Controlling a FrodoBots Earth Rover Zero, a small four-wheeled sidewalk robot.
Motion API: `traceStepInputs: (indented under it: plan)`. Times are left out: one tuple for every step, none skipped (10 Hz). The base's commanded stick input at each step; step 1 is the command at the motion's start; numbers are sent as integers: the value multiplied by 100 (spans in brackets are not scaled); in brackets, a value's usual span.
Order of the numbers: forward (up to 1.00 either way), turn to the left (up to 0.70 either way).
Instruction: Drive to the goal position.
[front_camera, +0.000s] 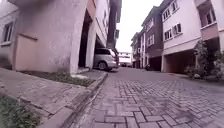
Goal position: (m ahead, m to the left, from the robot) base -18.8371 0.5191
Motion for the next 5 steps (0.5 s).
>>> traceStepInputs:
  plan:
    - [0, 0]
    - [0, 0]
    - [0, 0]
    - [0, 0]
    - [0, -5]
